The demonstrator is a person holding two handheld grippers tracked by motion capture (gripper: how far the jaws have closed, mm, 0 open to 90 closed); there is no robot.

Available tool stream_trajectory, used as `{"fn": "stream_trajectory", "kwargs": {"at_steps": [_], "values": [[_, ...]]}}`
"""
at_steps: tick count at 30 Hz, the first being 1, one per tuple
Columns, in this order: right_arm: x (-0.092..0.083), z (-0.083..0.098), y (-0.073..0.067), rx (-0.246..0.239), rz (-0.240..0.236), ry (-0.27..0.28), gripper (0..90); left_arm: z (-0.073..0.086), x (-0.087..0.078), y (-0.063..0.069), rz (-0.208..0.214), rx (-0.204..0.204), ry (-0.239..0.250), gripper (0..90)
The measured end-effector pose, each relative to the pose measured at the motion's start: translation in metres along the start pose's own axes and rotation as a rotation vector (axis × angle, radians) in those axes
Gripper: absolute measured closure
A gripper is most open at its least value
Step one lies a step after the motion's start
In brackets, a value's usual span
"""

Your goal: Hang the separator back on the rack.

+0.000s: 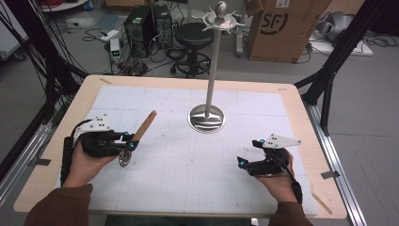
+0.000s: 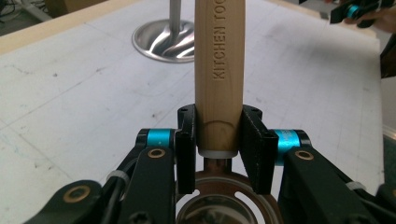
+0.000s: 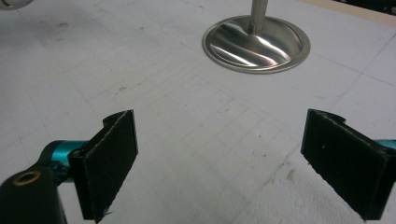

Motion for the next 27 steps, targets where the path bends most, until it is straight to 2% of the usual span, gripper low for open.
{"fn": "stream_trajectory", "kwargs": {"at_steps": [7,15,27], "values": [[0.002,-0.001,-0.001,-0.014,-0.007,-0.002,9.7,-0.017,0.004,0.001,0.024,-0.002,0.052,69.1],[0.001,-0.001,-0.002,-0.005,-0.002,-0.001,9.6,-0.039,0.014,0.001,0.044,-0.011,0.101,69.1],[0.002,-0.001,-0.002,-0.011,-0.008,0.001,9.6,-0.071,0.027,0.005,0.088,0.008,0.181,69.0]]}}
Point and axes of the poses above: each handheld gripper's, and its own axes: x roughly forward along the jaws, z roughly out of its underside, y roughly to its right, the point moved 9 cm from there along x, roughly forward along the jaws, and after that the axes turned 10 degrees about y, right-handed, at the moved point
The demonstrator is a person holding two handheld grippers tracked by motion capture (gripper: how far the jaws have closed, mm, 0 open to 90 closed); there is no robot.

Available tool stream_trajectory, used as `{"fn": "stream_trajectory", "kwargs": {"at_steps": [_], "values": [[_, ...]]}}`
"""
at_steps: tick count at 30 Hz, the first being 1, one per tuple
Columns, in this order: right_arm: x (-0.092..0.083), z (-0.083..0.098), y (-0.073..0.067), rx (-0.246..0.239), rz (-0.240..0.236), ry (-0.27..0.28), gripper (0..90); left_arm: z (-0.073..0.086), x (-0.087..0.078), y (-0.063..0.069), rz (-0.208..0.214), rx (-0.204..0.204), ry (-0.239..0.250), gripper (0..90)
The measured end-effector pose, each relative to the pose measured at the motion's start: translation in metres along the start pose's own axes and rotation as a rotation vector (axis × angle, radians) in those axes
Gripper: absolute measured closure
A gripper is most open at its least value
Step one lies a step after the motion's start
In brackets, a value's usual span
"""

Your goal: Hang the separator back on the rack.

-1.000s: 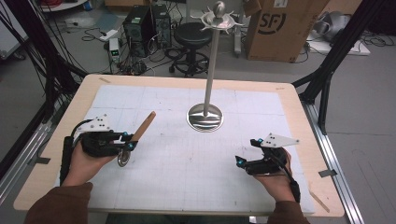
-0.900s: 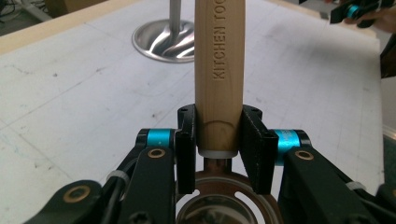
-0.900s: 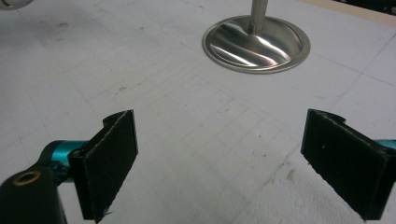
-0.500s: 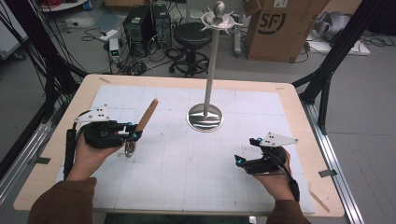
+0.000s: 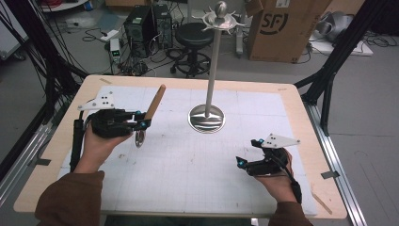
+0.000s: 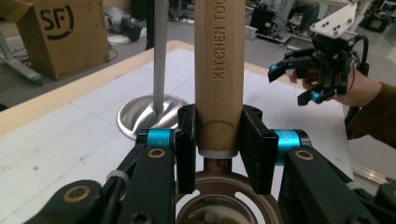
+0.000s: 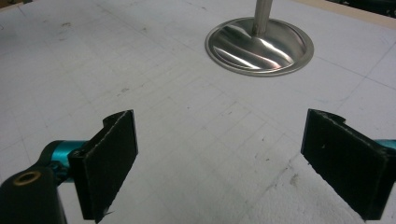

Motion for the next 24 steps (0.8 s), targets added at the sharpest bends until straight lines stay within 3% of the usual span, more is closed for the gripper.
{"fn": "stream_trajectory", "kwargs": {"at_steps": [4,10,24], "values": [[0.0,0.0,0.0,0.0,0.004,-0.004,9.6,-0.006,0.005,-0.004,0.002,0.021,0.01,69.0],[0.001,0.001,0.0,0.002,0.002,-0.008,9.6,-0.02,0.016,-0.009,-0.005,0.016,0.042,69.1],[0.001,0.001,0.0,0.0,-0.003,-0.006,9.6,-0.048,0.036,-0.007,-0.01,0.042,0.064,69.1]]}}
Point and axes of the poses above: each handheld gripper's, and its own axes: x roughly forward along the jaws, z roughly out of its underside, y roughly to its right, the point moved 9 cm from there along x, roughly forward along the jaws, and after that the axes turned 10 degrees about y, right-handed, at the moved point
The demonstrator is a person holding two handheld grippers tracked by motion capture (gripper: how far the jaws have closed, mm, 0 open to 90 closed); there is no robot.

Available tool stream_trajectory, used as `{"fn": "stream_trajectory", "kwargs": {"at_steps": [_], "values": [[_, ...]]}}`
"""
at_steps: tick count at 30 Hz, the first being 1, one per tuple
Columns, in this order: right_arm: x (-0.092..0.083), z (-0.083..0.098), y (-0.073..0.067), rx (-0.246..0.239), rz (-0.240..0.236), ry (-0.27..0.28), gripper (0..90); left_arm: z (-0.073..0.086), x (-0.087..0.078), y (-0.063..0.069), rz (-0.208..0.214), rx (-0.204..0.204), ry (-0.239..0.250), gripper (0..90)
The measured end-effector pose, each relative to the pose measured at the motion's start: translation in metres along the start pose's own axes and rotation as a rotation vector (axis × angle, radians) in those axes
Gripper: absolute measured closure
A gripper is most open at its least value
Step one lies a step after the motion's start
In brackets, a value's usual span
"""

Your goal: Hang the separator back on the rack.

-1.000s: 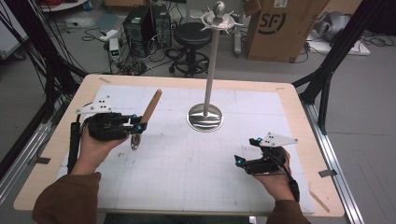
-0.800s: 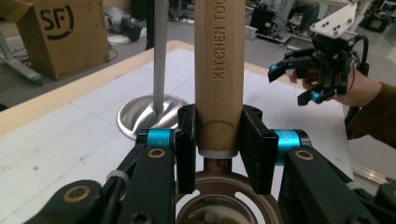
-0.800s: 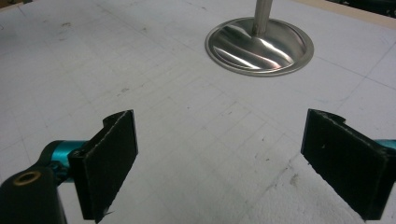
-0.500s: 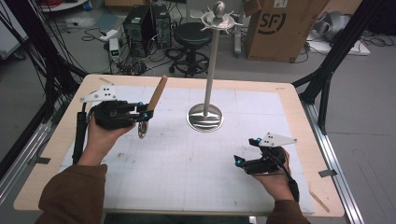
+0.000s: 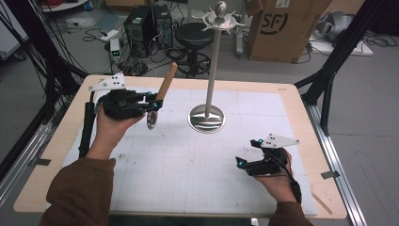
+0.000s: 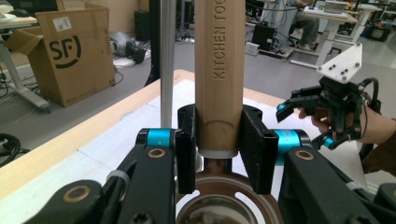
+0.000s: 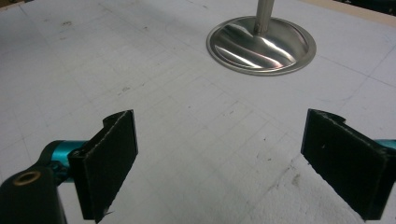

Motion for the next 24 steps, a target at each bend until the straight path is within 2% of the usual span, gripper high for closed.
{"fn": "stream_trajectory", "kwargs": {"at_steps": [3,9,15,19,24], "values": [[0.0,0.0,0.0,0.0,0.0,0.0,9.6,-0.006,0.003,0.0,-0.003,-0.004,0.011,69.1],[0.0,-0.001,0.0,0.001,-0.002,0.005,9.6,-0.021,0.013,0.002,-0.007,0.023,0.017,69.1],[0.0,0.0,0.0,0.004,-0.004,0.004,9.6,-0.033,0.023,0.0,-0.023,0.029,0.037,69.1],[0.0,0.0,0.0,0.003,-0.006,0.006,9.6,-0.039,0.03,0.002,-0.013,0.036,0.037,69.1],[-0.002,-0.001,0.001,0.007,-0.003,0.012,9.6,-0.044,0.036,0.001,-0.021,0.056,0.03,69.1]]}}
Point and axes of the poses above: each handheld gripper's, and its own axes: x roughly forward along the jaws, z roughly out of its underside, y roughly to its right, the point moved 9 cm from there along x, roughly forward along the jaws, and after that the axes turned 10 degrees about y, right-handed, at the moved point
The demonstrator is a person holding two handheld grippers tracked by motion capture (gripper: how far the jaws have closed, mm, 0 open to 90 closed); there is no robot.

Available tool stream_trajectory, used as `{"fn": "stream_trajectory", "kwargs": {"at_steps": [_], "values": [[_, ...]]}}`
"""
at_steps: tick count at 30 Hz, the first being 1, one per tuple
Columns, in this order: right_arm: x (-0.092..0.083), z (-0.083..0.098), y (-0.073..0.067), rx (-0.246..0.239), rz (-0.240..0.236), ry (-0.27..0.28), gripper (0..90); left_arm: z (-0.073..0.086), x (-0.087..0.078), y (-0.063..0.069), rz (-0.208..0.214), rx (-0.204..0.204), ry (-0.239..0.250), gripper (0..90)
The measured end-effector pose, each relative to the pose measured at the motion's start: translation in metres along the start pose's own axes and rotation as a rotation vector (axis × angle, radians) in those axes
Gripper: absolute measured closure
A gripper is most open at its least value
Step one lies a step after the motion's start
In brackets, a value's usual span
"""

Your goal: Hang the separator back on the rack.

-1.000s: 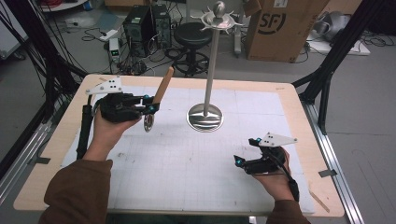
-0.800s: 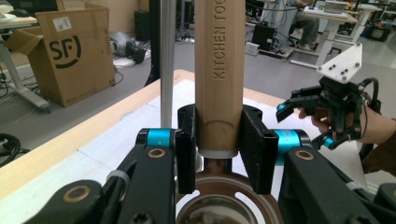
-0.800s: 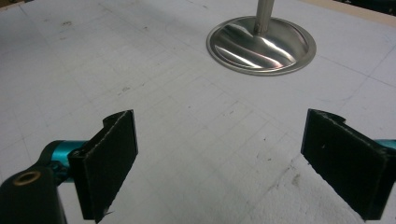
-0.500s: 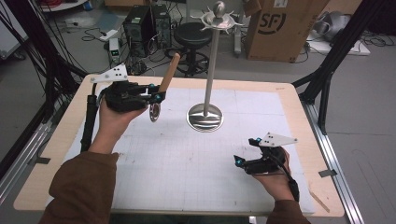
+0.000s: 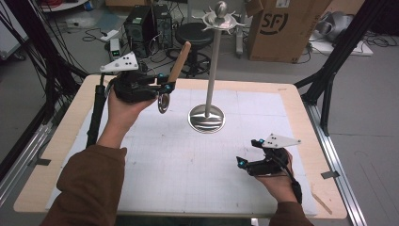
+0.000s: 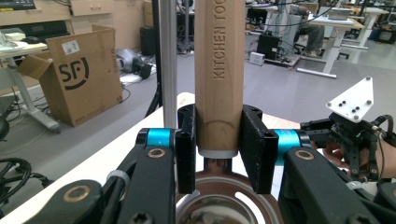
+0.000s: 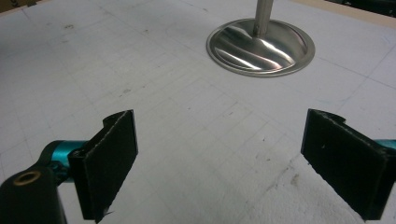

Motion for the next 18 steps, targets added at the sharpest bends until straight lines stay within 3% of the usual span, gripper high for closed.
{"fn": "stream_trajectory", "kwargs": {"at_steps": [18], "values": [[0.0,0.001,0.002,0.008,0.0,0.002,9.6,-0.02,0.019,-0.004,-0.013,0.031,0.001,69.1]]}}
Point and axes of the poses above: each handheld gripper's, and its own axes: x roughly forward along the jaws, z roughly out of its underside, y roughly to its right, the point moved 9 cm from there along x, roughly forward along the jaws, and after that the axes turned 10 degrees about y, right-handed, at the moved point
